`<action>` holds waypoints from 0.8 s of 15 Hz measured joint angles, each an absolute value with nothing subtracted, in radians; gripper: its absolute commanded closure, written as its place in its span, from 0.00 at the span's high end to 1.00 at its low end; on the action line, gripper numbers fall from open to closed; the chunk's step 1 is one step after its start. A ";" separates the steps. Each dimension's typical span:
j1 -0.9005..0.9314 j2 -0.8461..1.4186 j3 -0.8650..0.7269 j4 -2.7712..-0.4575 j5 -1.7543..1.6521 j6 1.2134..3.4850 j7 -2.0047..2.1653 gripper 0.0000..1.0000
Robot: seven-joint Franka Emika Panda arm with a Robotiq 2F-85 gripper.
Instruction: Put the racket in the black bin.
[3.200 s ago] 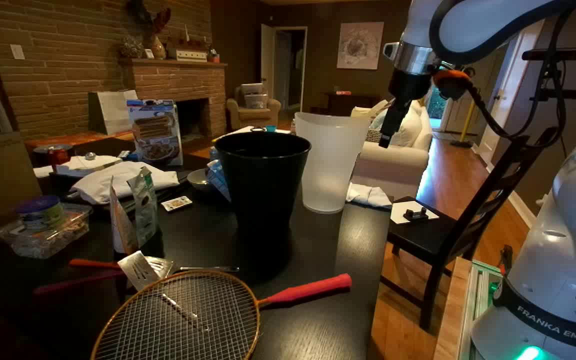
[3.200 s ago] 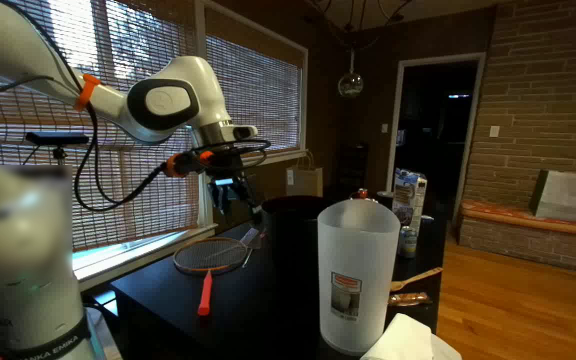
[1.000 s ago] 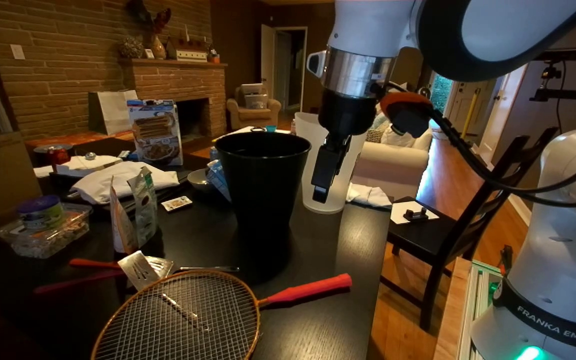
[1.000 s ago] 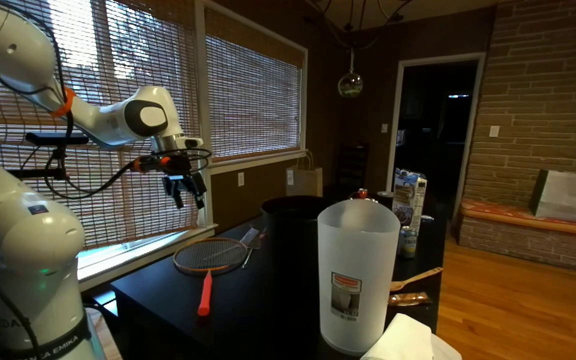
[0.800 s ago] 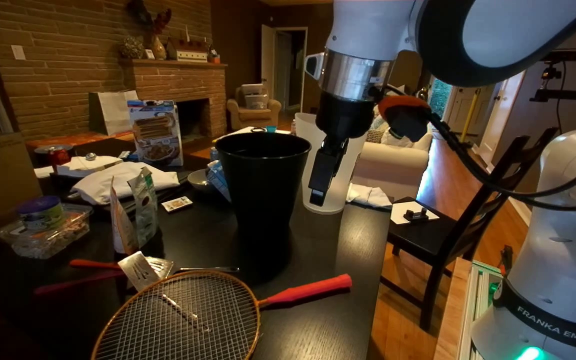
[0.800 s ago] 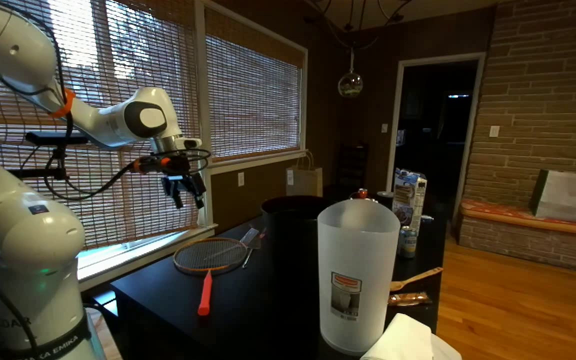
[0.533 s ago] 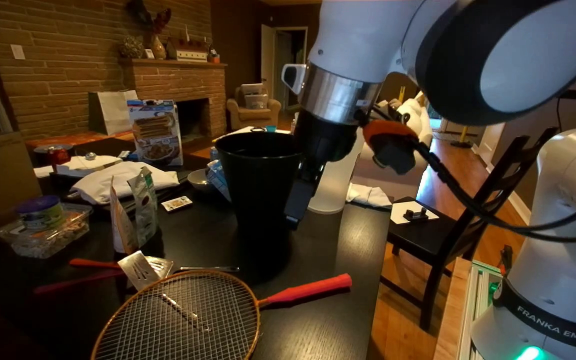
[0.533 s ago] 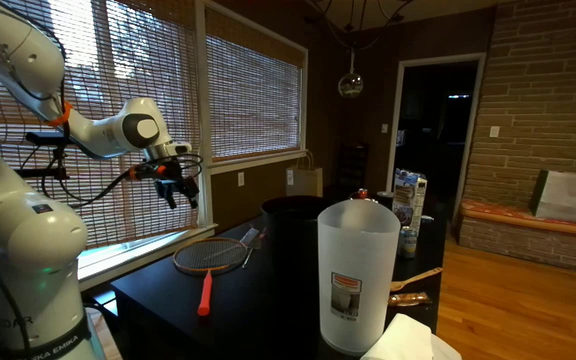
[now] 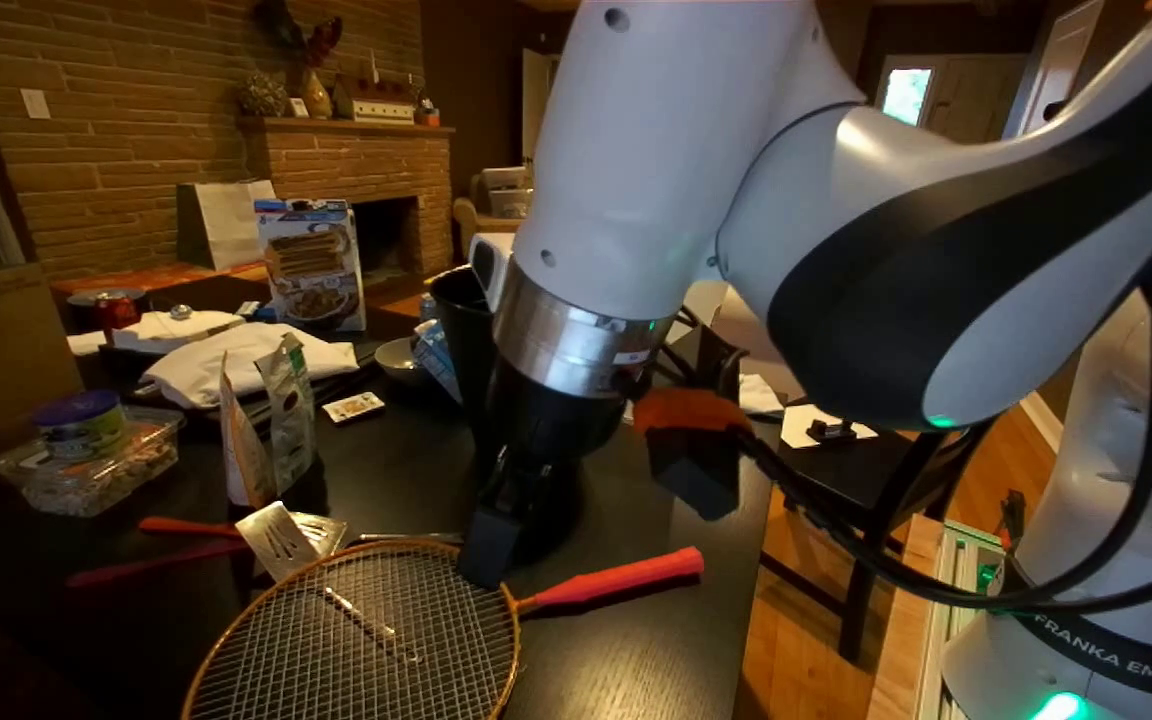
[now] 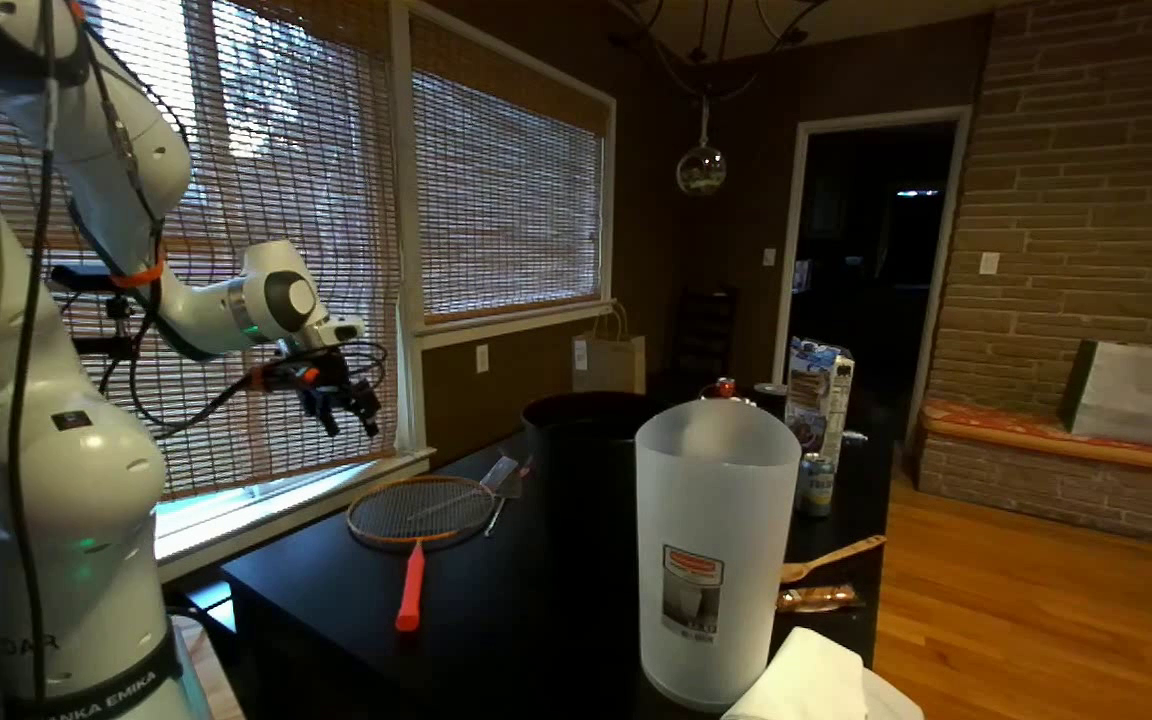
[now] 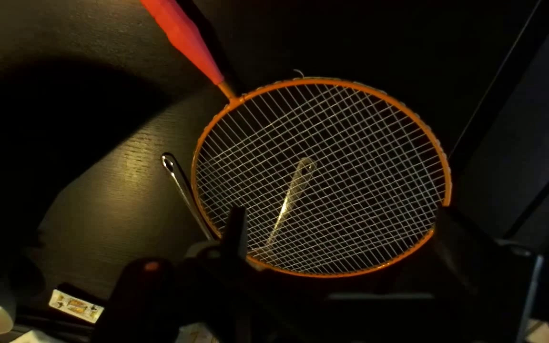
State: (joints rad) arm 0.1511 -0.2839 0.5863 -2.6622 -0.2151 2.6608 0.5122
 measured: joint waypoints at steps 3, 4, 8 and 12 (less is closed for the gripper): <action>0.089 -0.178 0.629 -2.599 -0.303 2.695 0.559 1.00; 0.081 -0.152 0.632 -2.583 -0.310 2.699 0.559 1.00; 0.077 -0.123 0.633 -2.561 -0.315 2.701 0.559 1.00; 0.077 -0.123 0.634 -2.561 -0.315 2.701 0.559 1.00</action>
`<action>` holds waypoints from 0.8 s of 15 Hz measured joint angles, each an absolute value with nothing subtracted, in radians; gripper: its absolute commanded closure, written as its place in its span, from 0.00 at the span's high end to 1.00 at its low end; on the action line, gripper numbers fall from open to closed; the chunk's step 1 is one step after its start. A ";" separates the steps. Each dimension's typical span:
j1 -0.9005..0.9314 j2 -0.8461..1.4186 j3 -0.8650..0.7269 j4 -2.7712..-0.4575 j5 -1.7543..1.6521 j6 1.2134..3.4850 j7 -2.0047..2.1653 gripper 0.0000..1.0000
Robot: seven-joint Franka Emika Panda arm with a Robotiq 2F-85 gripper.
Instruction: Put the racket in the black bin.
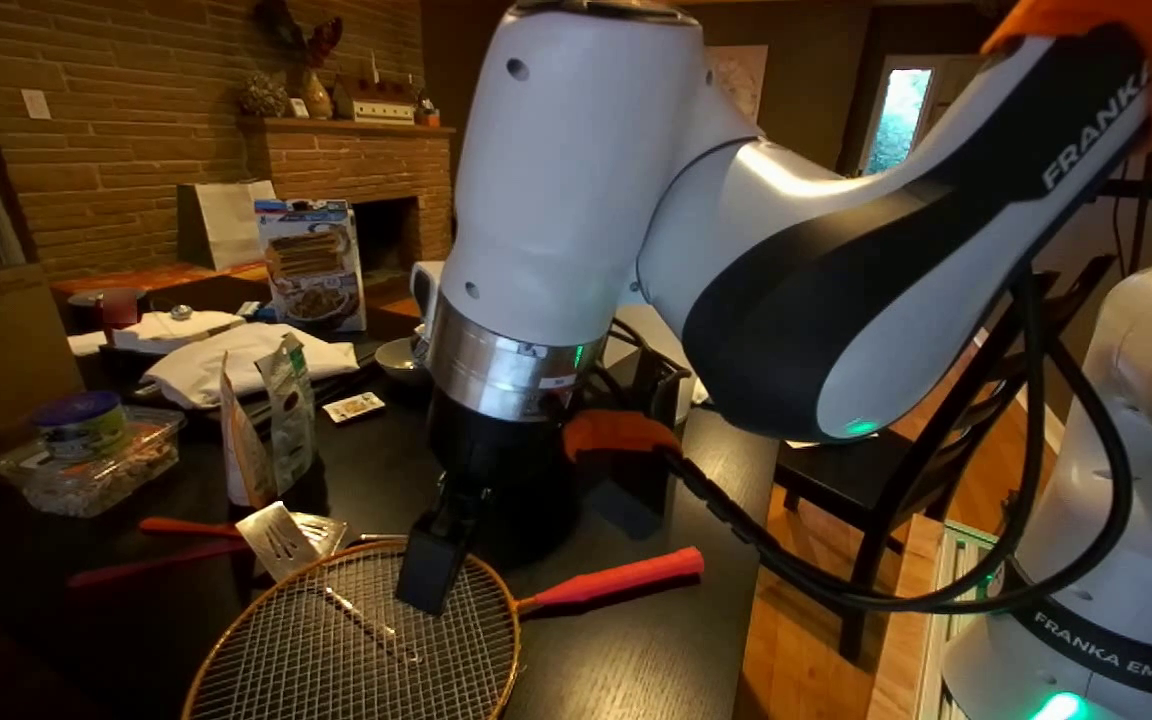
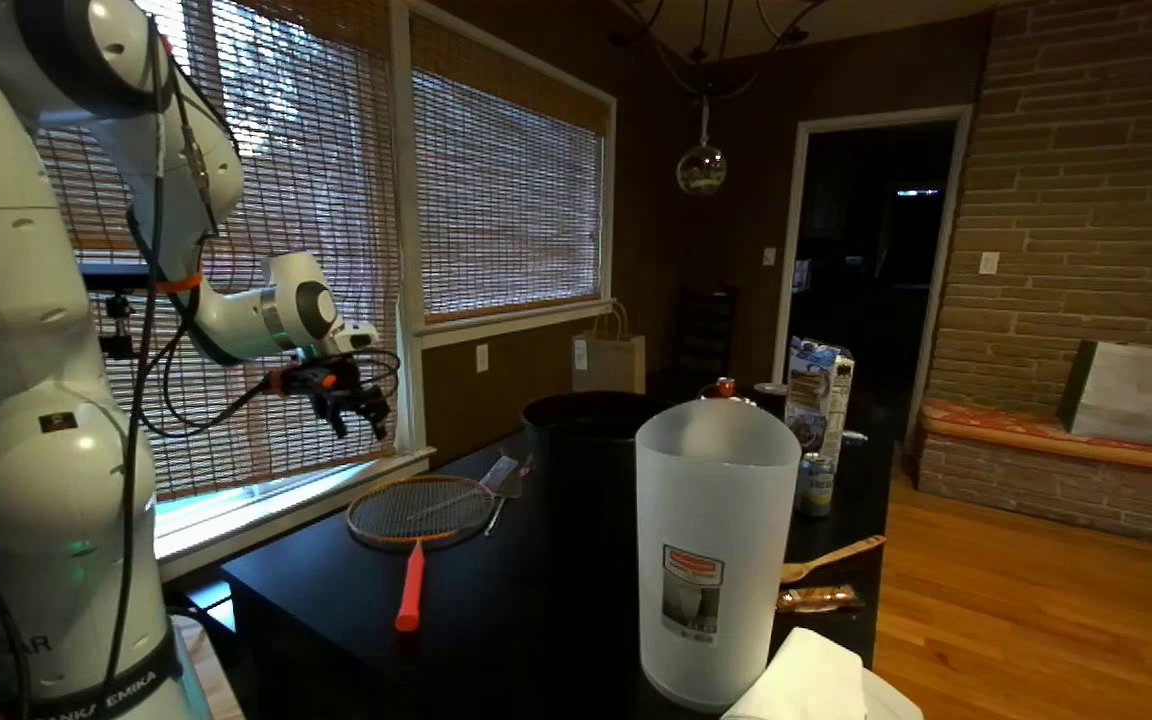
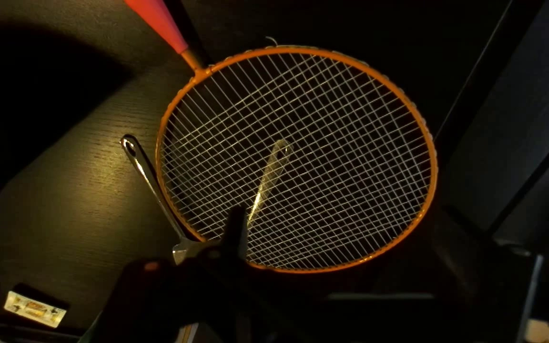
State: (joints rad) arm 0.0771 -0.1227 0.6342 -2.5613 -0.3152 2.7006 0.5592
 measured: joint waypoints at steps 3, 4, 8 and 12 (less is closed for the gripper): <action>0.077 -0.118 0.634 -2.561 -0.315 2.700 0.558 1.00; 0.078 -0.112 0.635 -2.559 -0.319 2.700 0.557 1.00; 0.077 -0.058 0.636 -2.523 -0.404 2.698 0.556 1.00; 0.078 0.021 0.636 -2.456 -0.543 2.659 0.559 1.00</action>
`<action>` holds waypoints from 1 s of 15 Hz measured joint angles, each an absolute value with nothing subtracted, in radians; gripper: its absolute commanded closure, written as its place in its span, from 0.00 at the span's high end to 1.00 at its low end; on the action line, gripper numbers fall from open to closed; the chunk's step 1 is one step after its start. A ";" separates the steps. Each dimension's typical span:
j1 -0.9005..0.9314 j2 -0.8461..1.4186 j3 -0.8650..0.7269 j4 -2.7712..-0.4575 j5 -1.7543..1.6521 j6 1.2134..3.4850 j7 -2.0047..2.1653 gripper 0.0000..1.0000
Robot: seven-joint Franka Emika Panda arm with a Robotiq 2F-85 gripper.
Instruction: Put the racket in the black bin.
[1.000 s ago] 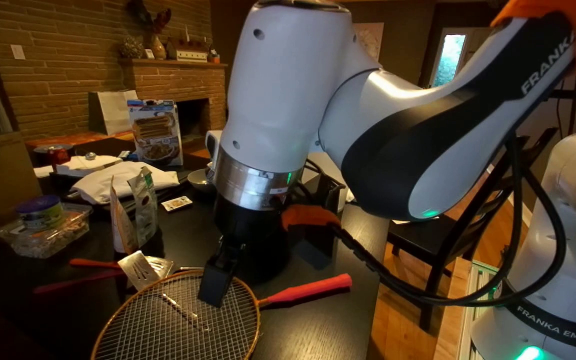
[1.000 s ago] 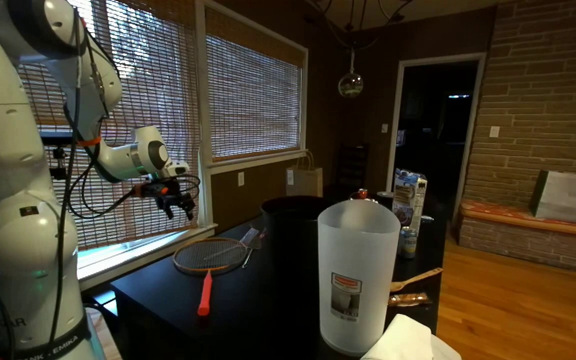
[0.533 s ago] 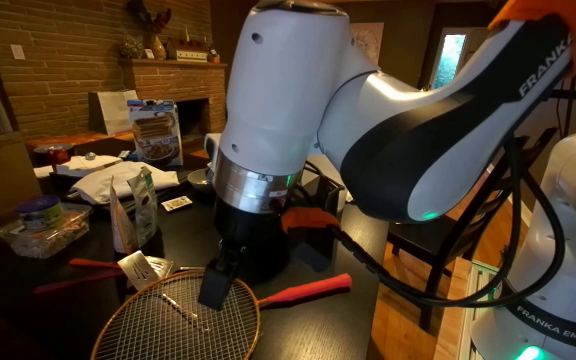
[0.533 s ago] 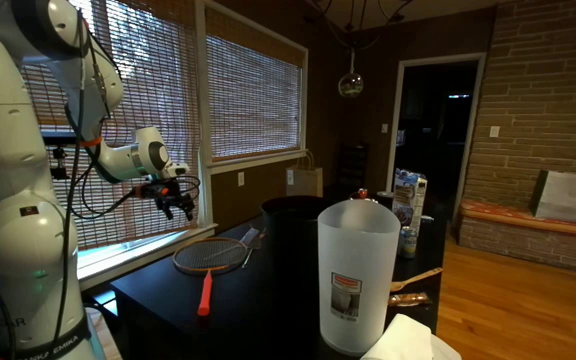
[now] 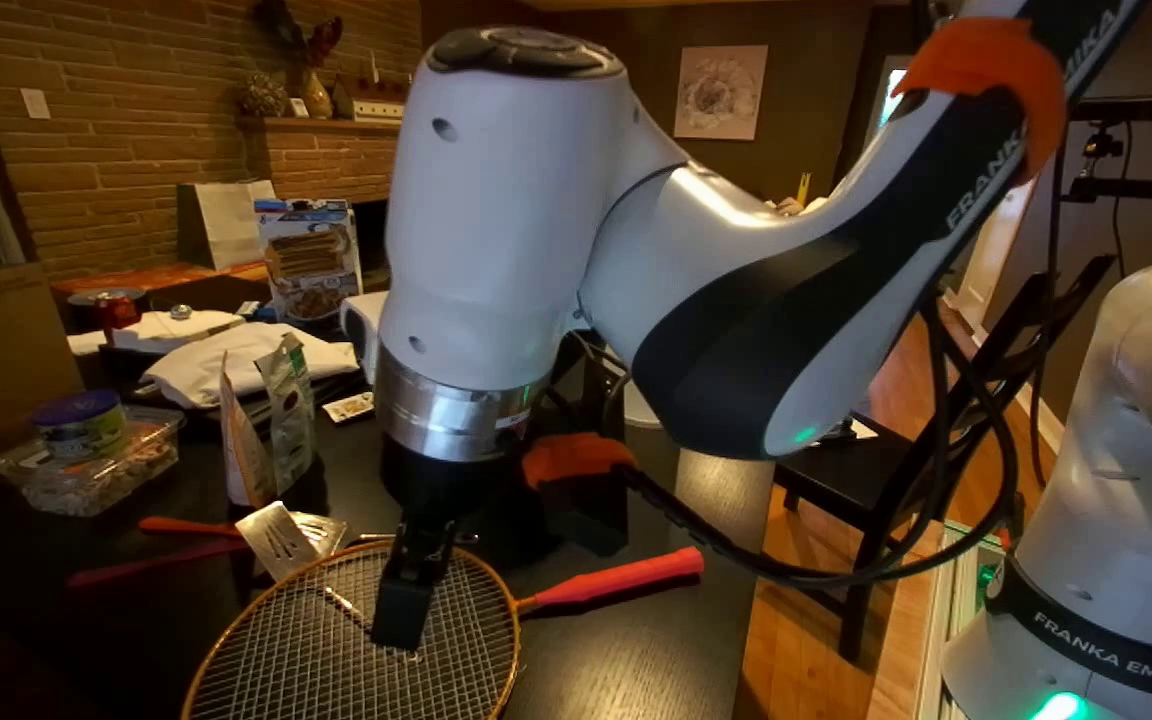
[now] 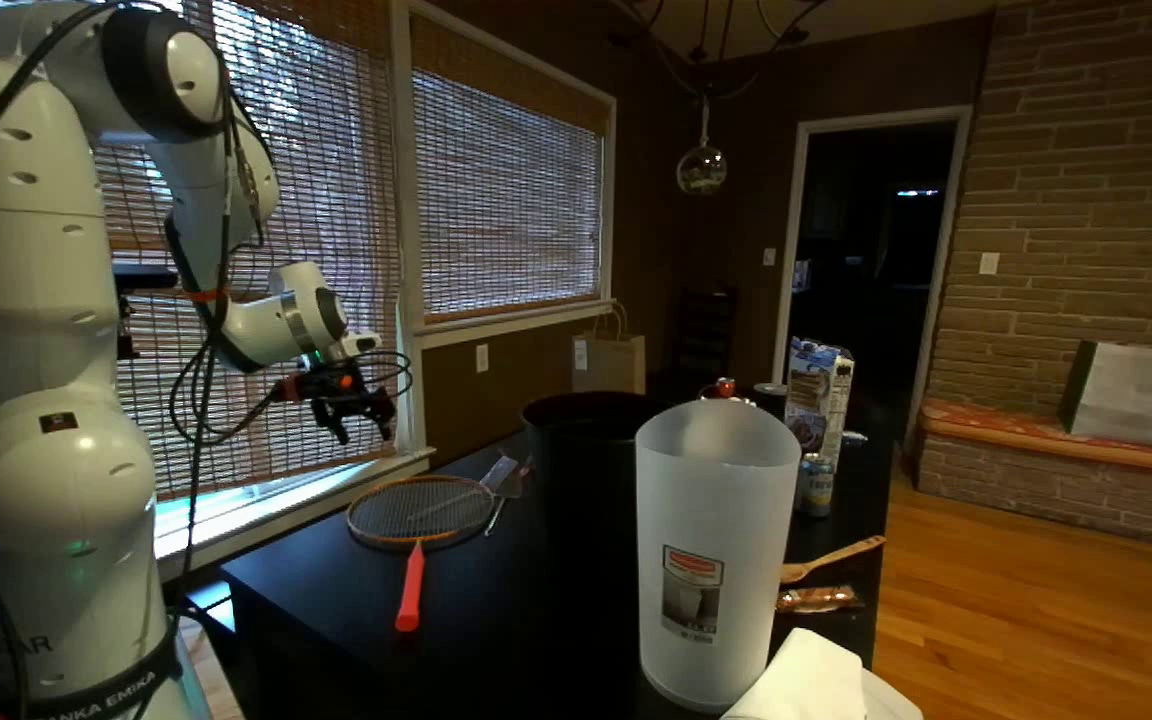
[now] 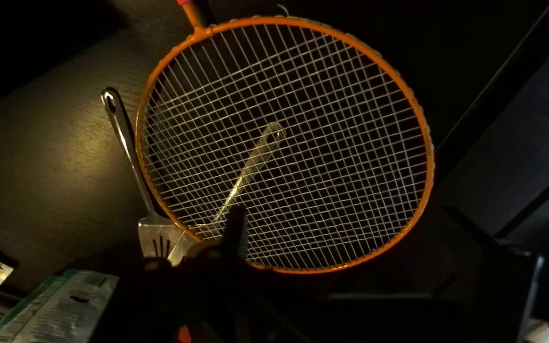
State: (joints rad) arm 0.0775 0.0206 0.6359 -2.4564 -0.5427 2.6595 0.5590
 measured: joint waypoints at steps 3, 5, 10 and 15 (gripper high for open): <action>0.089 0.087 0.636 -2.389 -0.667 2.584 0.571 1.00; 0.107 0.132 0.636 -2.344 -0.740 2.523 0.601 1.00; 0.315 0.229 0.496 -2.260 -0.809 2.407 0.692 1.00; 0.430 0.303 0.411 -2.213 -0.816 2.392 0.737 1.00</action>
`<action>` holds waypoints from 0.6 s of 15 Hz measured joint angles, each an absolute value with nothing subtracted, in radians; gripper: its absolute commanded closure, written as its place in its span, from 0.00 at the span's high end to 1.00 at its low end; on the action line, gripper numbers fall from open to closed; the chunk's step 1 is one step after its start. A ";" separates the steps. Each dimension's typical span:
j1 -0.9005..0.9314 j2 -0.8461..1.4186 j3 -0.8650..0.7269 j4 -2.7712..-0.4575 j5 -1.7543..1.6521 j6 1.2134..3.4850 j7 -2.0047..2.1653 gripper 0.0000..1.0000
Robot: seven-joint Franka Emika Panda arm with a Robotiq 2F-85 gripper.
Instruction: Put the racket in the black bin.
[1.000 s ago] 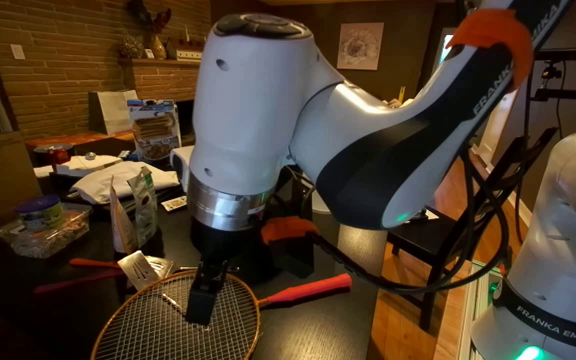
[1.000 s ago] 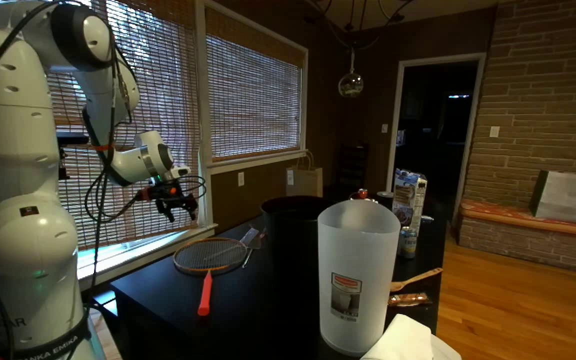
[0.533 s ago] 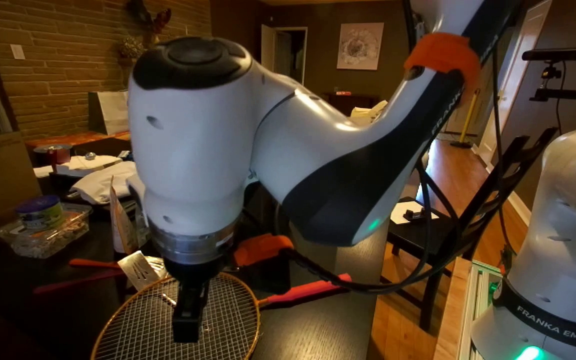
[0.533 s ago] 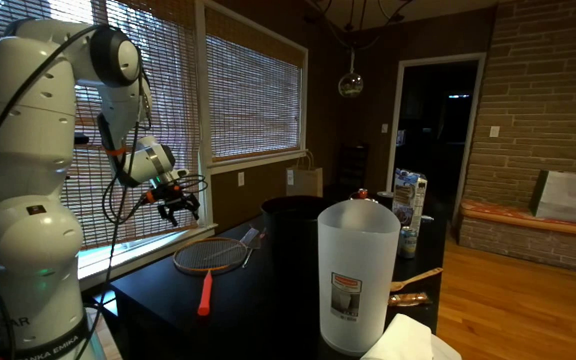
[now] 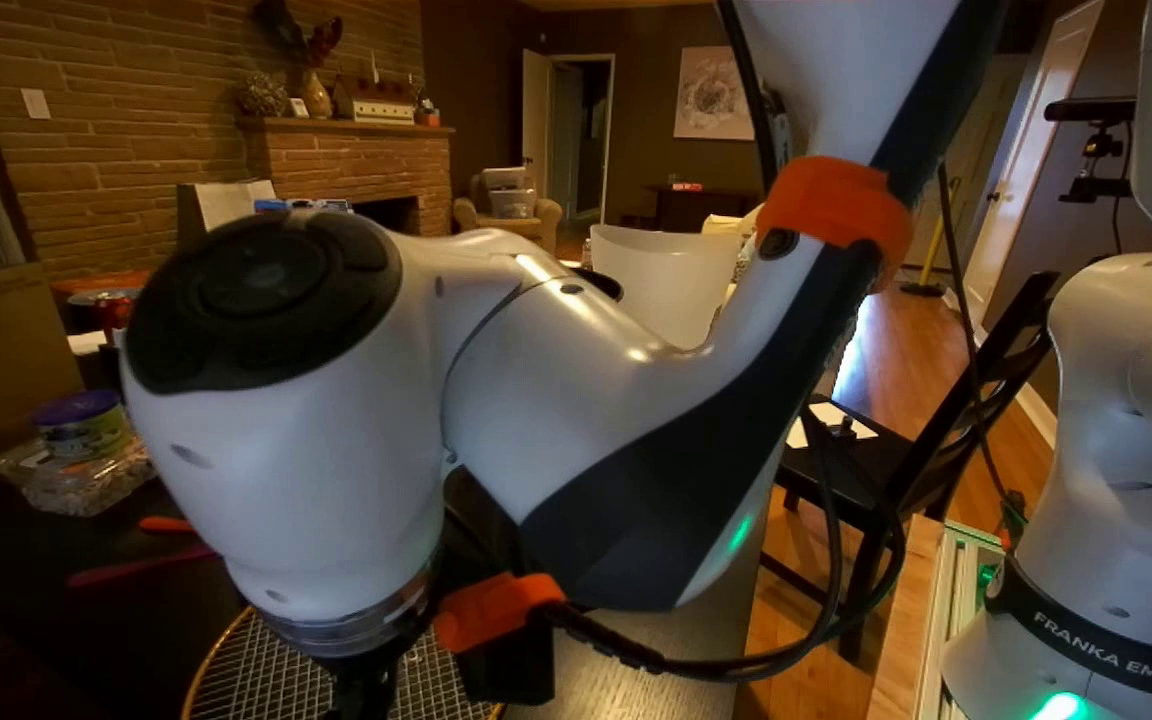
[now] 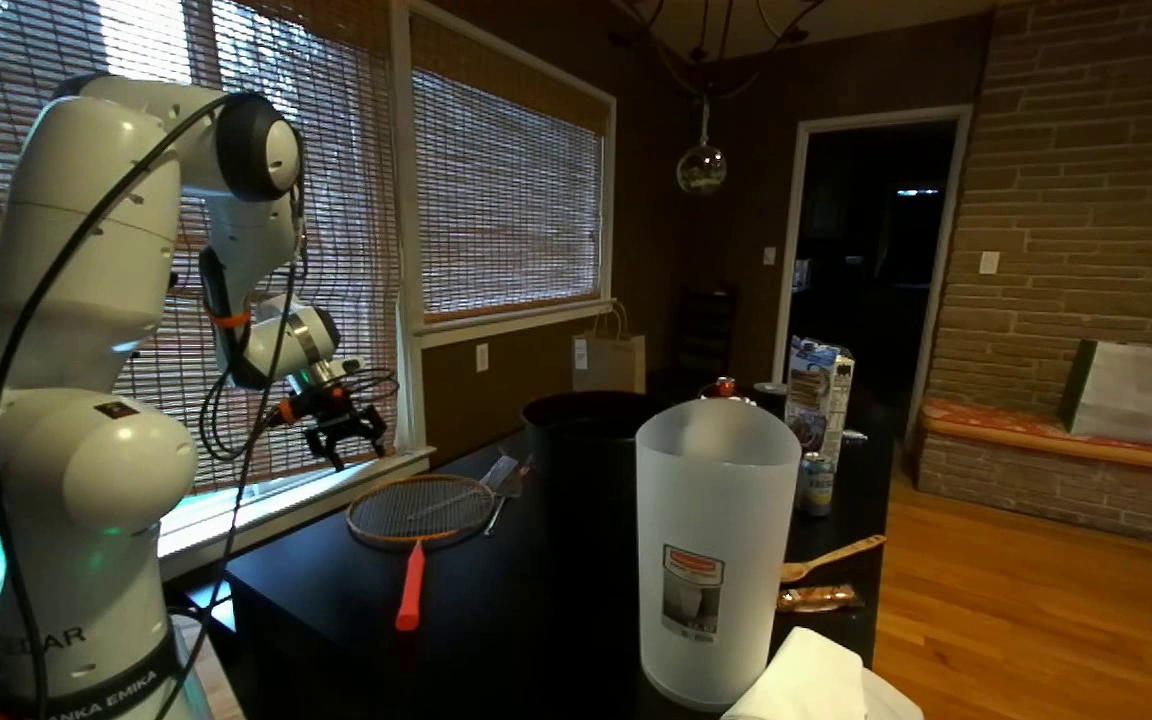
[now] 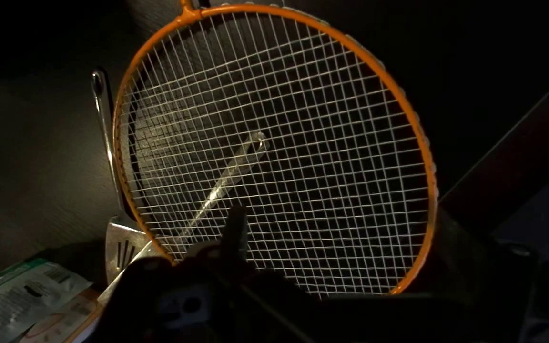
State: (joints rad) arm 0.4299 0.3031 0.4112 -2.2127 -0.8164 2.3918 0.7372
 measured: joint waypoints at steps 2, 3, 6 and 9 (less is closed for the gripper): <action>0.430 0.307 0.407 -2.208 -0.817 2.392 0.737 1.00; 0.430 0.307 0.406 -2.207 -0.817 2.392 0.737 1.00; 0.431 0.307 0.406 -2.207 -0.818 2.392 0.737 1.00; 0.435 0.307 0.401 -2.207 -0.815 2.392 0.736 1.00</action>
